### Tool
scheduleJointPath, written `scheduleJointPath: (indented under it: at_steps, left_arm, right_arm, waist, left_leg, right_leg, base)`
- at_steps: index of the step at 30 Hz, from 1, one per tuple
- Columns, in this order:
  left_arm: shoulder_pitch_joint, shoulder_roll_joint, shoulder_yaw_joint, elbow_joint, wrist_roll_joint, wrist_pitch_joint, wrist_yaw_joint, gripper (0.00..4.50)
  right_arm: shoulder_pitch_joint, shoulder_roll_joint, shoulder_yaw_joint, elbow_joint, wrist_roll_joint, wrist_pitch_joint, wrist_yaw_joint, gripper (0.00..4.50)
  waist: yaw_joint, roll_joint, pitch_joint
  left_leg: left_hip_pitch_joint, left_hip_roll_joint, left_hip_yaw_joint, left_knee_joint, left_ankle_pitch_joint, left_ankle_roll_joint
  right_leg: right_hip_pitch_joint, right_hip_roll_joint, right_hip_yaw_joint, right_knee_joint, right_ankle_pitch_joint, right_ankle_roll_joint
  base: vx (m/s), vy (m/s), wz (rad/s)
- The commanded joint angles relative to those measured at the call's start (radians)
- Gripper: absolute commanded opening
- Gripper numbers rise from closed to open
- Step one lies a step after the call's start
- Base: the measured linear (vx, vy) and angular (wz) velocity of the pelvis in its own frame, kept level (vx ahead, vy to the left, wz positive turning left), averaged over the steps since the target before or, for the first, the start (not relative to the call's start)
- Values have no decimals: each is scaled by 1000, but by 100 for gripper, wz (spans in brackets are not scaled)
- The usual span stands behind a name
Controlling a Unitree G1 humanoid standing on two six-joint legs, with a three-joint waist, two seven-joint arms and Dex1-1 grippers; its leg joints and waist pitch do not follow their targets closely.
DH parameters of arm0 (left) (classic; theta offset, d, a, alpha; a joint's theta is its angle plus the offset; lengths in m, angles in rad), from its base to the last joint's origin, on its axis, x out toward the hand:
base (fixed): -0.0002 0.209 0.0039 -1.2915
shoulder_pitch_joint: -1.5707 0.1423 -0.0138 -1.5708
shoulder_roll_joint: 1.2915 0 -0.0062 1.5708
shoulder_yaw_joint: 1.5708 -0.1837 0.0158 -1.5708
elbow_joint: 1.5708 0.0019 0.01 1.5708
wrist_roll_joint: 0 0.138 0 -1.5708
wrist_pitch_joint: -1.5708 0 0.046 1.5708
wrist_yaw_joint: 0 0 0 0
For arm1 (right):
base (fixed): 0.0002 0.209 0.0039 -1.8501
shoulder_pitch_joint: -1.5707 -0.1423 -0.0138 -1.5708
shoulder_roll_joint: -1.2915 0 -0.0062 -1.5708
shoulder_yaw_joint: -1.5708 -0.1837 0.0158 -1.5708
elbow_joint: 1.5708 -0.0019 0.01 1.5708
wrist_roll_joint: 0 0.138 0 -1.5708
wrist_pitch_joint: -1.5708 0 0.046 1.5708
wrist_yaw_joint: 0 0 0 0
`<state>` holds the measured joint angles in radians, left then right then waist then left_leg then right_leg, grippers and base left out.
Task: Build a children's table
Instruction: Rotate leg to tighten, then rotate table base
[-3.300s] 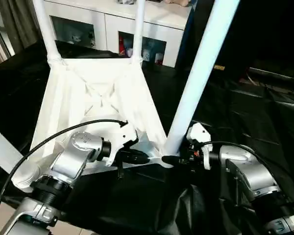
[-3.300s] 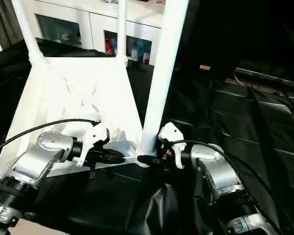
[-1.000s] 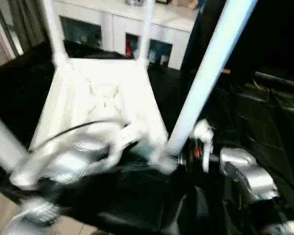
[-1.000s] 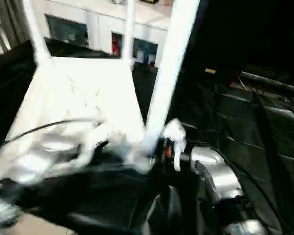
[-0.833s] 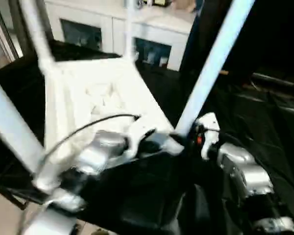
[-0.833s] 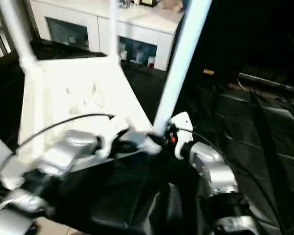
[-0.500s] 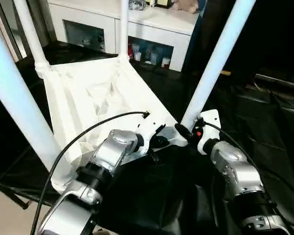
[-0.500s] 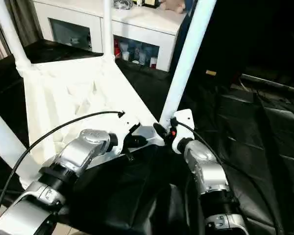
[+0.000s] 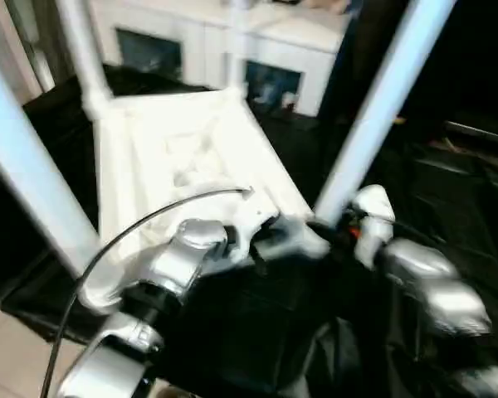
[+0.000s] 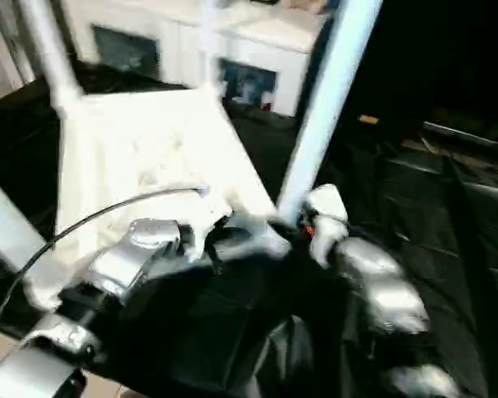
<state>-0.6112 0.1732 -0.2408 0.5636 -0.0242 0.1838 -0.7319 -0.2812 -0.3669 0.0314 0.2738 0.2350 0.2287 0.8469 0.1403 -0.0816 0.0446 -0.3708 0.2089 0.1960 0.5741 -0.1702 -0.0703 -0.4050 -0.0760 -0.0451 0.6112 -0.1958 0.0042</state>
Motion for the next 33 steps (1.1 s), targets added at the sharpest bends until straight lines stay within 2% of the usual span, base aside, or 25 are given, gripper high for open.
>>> scheduleJointPath:
  at_steps: [1, 3, 4, 7, 8, 10, 11, 13, 15, 17, 19, 21, 22, 24, 26, 27, 28, 29, 33]
  left_arm:
    - [-17, 0, -1, 13, 14, -21, -1, 0]
    - [-18, 7, -7, 25, 14, -28, -23, 0]
    - [-20, 7, -5, 28, 11, -25, -27, 0]
    - [-20, 13, 1, 22, 0, -41, -35, 0]
    - [-17, 21, -1, 17, -2, -63, -48, 0]
    - [-11, 26, 10, -4, -16, -56, -61, 0]
    - [-11, 26, 10, -4, -16, -56, -61, 33]
    - [-2, 40, 26, -53, -35, -43, -74, 42]
    - [4, 46, 35, -86, -46, -21, -77, 49]
    - [22, 46, 38, -150, -60, 10, -79, 79]
    - [34, 37, 45, -189, -73, 30, -66, 84]
    - [63, 32, 41, -258, -99, 64, -80, 86]
    - [64, 32, 41, -261, -100, 66, -81, 102]
    - [95, 45, 27, -315, -114, 84, -101, 123]
    - [143, 55, 25, -390, -141, 129, -117, 130]
    - [185, 68, 22, -464, -175, 177, -133, 152]
    - [190, 70, 22, -471, -178, 182, -135, 152]
    - [214, 80, 18, -507, -191, 200, -143, 166]
    - [304, 121, 16, -626, -220, 272, -150, 190]
  right_arm:
    - [7, -42, -13, -48, 24, 3, 55, 197]
    - [28, -71, -23, -50, 26, -8, 80, 197]
    - [28, -72, -25, -47, 25, -10, 79, 197]
    - [30, -70, -37, -41, 49, 12, 77, 197]
    - [26, -62, -40, -33, 50, 18, 63, 250]
    - [22, -54, -30, -28, 37, 10, 54, 266]
    - [22, -54, -30, -28, 37, 10, 54, 273]
    - [15, -32, -29, -30, 44, 16, 39, 297]
    - [15, -26, -22, -30, 44, 15, 40, 310]
    - [17, -9, -26, -33, 58, 14, 33, 329]
    - [18, -9, -25, -34, 60, 12, 29, 349]
    - [23, -19, -28, -32, 33, 0, -3, 354]
    - [23, -20, -28, -32, 32, 0, -4, 369]
    - [35, -41, -33, -35, 20, -6, 1, 381]
    - [63, -80, -51, -65, 36, 5, 40, 381]
    - [90, -116, -62, -95, 53, 23, 80, 381]
    - [93, -120, -64, -98, 55, 25, 85, 381]
    - [108, -142, -68, -112, 60, 32, 106, 381]
    - [152, -216, -95, -132, 75, 27, 156, 381]
  waist:
    - [-5, -5, -64]
    - [-3, -6, -61]
    - [-2, -1, -59]
    - [-1, -4, -58]
    - [-1, -5, -57]
    - [-2, -7, -56]
    - [-2, -7, -56]
    - [-3, -9, -56]
    - [-5, -8, -56]
    - [-7, -7, -56]
    - [-7, -10, -55]
    - [-6, -8, -56]
    - [-6, -8, -55]
    - [-5, -5, -53]
    - [-3, -5, -52]
    - [-5, -6, -50]
    - [-4, -6, -51]
    - [-4, -3, -48]
    - [-8, -7, -44]
  left_leg:
    - [15, 23, -9, -48, -91, 85]
    - [16, 24, -8, -48, -102, 76]
    - [22, 26, -6, -49, -123, 68]
    - [20, 27, -8, -51, -159, 48]
    - [20, 27, -9, -52, -164, 45]
    - [18, 26, -10, -54, -180, 31]
    - [18, 27, -10, -54, -183, 28]
    - [18, 27, -11, -55, -192, 21]
    - [17, 29, -12, -56, -187, 15]
    - [18, 29, -11, -56, -183, 15]
    - [18, 29, -10, -55, -176, 18]
    - [18, 29, -10, -54, -155, 17]
    - [17, 27, -8, -54, -152, 17]
    - [18, 26, -8, -54, -166, 15]
    - [19, 30, -9, -56, -191, 8]
    - [18, 28, -8, -57, -199, 9]
    - [19, 29, -9, -57, -204, 6]
    - [19, 29, -9, -59, -216, 10]
    - [17, 30, -11, -62, -251, 11]
  right_leg:
    - [53, -53, 33, -52, 40, -194]
    - [53, -55, 34, -53, 16, -205]
    - [46, -57, 35, -57, -14, -212]
    - [48, -61, 36, -62, -71, -206]
    - [48, -62, 35, -62, -80, -204]
    - [48, -63, 35, -66, -124, -189]
    - [47, -64, 35, -66, -132, -185]
    - [47, -65, 36, -67, -149, -180]
    - [47, -65, 35, -64, -144, -182]
    - [45, -64, 35, -62, -125, -191]
    - [44, -62, 35, -60, -106, -198]
    - [47, -62, 36, -56, -77, -204]
    - [46, -59, 36, -58, -72, -204]
    - [46, -59, 37, -61, -97, -196]
    - [48, -60, 38, -63, -123, -187]
    - [46, -58, 38, -67, -135, -183]
    - [49, -58, 37, -64, -136, -183]
    - [46, -57, 39, -68, -151, -178]
    - [45, -56, 38, -78, -226, -157]
  base:
    - [0, 0, 0]
    - [0, 0, 0]
    - [0, 0, 0]
    - [0, 0, 0]
    - [0, 0, 0]
    - [0, 0, 0]
    - [0, 0, 0]
    - [0, 0, 0]
    - [0, 0, 0]
    - [0, 0, 0]
    - [0, 0, 0]
    - [0, 0, 0]
    - [0, 0, 0]
    - [0, 0, 0]
    - [0, 0, 0]
    - [0, 0, 0]
    - [0, 0, 0]
    - [0, 0, 0]
    - [0, 0, 0]
